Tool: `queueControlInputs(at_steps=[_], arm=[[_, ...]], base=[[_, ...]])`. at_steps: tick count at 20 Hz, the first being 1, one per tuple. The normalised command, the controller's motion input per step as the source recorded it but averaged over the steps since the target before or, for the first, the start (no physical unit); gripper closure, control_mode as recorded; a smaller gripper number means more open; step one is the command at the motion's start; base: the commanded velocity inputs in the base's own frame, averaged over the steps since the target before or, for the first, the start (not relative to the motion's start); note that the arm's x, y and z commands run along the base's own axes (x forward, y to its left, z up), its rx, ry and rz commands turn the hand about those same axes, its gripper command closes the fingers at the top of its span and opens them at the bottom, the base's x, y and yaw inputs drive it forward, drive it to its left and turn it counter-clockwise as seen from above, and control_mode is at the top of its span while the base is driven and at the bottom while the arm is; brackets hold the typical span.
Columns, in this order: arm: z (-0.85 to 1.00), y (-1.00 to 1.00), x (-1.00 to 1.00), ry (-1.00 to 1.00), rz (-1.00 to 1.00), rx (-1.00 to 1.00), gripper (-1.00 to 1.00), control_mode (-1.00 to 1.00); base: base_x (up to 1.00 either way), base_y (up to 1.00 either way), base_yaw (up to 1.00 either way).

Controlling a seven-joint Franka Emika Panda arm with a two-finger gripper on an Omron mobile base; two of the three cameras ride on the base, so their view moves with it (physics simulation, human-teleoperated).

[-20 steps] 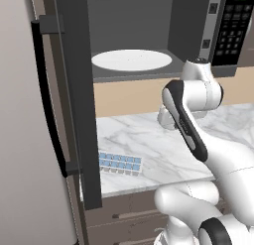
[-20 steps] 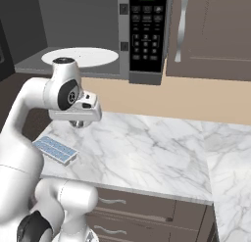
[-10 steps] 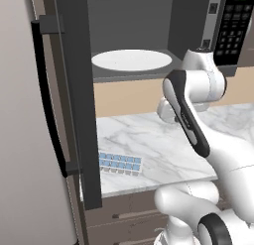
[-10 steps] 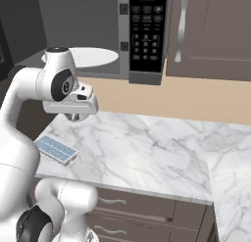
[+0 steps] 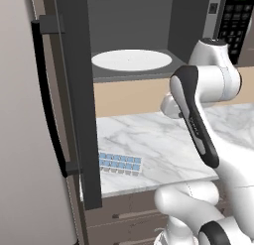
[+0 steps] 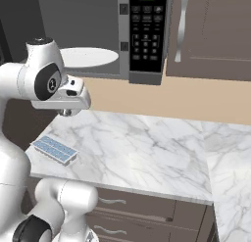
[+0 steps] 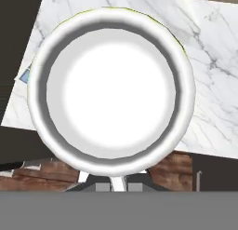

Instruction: Pick the mug from the counter and place it inside the microwave. Then close the microwave.

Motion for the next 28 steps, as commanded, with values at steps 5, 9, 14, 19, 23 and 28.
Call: queueControlInputs(at_steps=[5,9,14,19,23,28], arm=[[0.60,0.32,0.00,-0.06,0.00,0.00,1.00,-1.00],[0.63,0.39,0.00,-0.05,-0.02,0.00,1.00,-1.00],[0.51,0.17,0.00,0.00,0.00,0.00,1.00,-1.00],[0.27,0.01,0.24,0.00,-0.03,0.02,1.00,-1.00],[0.09,0.00,0.38,-0.01,-0.05,0.05,1.00,-1.00],[0.03,0.00,0.45,-0.06,-0.03,0.05,1.00,-1.00]], base=[[0.00,0.00,0.00],[0.00,0.00,0.00],[0.00,0.00,0.00],[0.00,0.00,0.00],[0.00,0.00,0.00],[0.00,0.00,0.00]])
